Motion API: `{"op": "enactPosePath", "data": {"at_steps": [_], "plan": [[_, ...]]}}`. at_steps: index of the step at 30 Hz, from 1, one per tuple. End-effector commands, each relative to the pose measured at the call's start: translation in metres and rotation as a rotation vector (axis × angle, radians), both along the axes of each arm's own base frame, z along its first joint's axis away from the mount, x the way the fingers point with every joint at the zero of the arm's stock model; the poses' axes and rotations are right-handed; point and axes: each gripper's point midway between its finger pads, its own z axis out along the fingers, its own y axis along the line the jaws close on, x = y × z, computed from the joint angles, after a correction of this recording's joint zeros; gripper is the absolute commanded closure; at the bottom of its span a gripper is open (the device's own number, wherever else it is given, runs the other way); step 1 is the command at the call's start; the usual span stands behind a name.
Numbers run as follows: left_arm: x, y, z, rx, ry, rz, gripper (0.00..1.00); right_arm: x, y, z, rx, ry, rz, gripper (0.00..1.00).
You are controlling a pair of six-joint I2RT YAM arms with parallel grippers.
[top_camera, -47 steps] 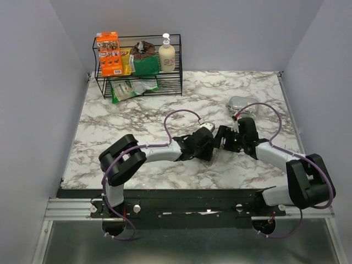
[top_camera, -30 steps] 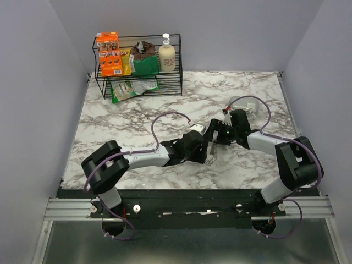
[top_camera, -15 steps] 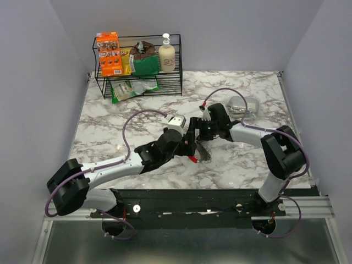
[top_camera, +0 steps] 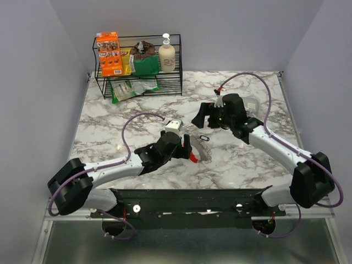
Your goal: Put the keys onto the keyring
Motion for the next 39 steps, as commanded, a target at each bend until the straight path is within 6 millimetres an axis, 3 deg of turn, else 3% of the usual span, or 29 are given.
{"op": "enactPosePath", "data": {"at_steps": [1, 3, 4, 11, 16, 26, 33, 39], "plan": [[0.010, -0.018, -0.006, 0.035, -0.004, -0.058, 0.19, -0.019, -0.039, -0.029, -0.074, 0.072, -0.100, 0.00], [0.012, -0.028, -0.008, 0.048, 0.005, -0.089, 0.24, -0.027, -0.047, -0.031, -0.051, 0.088, -0.118, 0.00], [0.013, -0.031, -0.010, 0.053, 0.009, -0.098, 0.25, -0.037, -0.054, -0.045, -0.053, 0.127, -0.119, 0.00], [0.023, -0.054, -0.017, 0.118, 0.022, -0.166, 0.43, -0.071, -0.083, -0.083, -0.083, 0.227, -0.160, 0.00], [0.023, -0.062, -0.028, 0.150, 0.049, -0.200, 0.46, -0.083, -0.088, -0.090, -0.080, 0.249, -0.171, 0.00], [0.012, -0.051, -0.063, 0.163, 0.174, -0.157, 0.46, -0.086, -0.071, -0.109, -0.058, 0.336, -0.089, 0.00], [0.017, -0.037, -0.071, 0.071, 0.239, -0.111, 0.32, -0.088, -0.050, -0.124, 0.020, 0.401, -0.017, 0.00], [0.025, -0.027, -0.085, 0.028, 0.295, -0.072, 0.28, -0.095, -0.040, -0.136, 0.054, 0.432, 0.025, 0.00]]}}
